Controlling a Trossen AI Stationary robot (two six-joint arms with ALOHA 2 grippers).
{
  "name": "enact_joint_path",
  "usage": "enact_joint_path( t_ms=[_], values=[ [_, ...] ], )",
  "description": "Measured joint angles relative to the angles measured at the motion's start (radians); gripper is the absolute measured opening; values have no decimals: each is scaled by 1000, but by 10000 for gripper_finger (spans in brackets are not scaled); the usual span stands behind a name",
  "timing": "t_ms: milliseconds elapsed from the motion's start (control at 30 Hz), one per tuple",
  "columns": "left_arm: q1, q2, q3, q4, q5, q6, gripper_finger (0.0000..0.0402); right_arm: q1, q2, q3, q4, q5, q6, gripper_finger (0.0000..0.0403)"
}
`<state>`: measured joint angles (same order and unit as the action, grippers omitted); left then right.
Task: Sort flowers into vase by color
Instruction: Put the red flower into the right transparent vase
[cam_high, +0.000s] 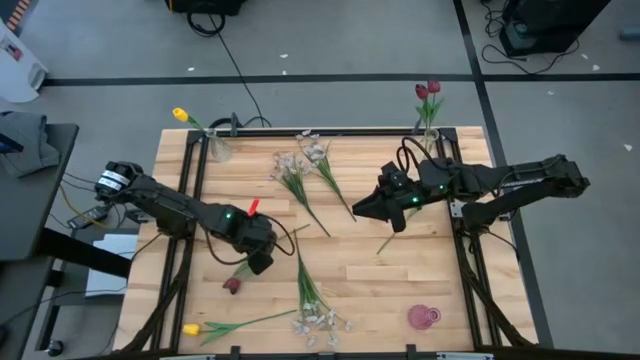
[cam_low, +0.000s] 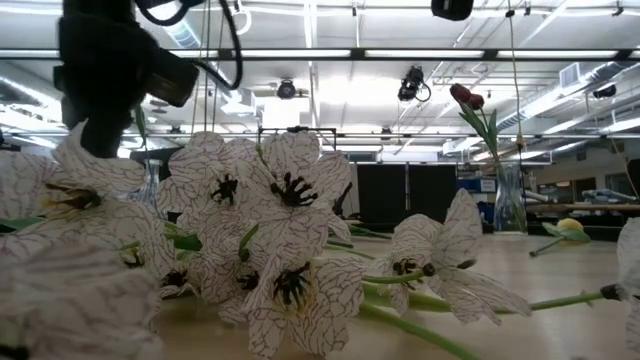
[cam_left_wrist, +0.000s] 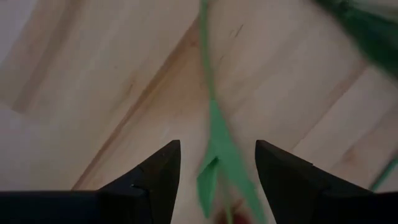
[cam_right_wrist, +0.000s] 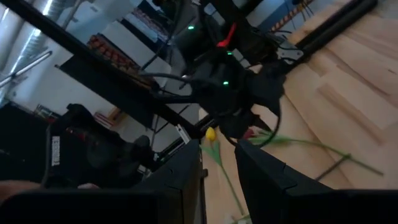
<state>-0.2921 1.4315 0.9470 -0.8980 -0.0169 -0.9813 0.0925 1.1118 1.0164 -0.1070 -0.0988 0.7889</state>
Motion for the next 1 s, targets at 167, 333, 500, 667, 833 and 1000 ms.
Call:
enact_joint_path(
  t_ms=[167,333,500,667,833,1000],
  values=[
    [4,0,0,72,40,92,211,0,0,0,47,-15,-7,116],
    [14,0,0,77,72,166,211,0,0,0,63,-52,-7,116],
    [38,1,0,75,95,140,211,0,0,0,62,-60,-20,116],
    [63,46,0,70,108,133,211,0,0,0,63,-47,-17,116],
    [87,140,-1,73,117,138,211,0,0,0,69,-29,0,116],
    [89,187,-1,134,135,139,211,0,1,0,69,-25,24,116]
  ],
)
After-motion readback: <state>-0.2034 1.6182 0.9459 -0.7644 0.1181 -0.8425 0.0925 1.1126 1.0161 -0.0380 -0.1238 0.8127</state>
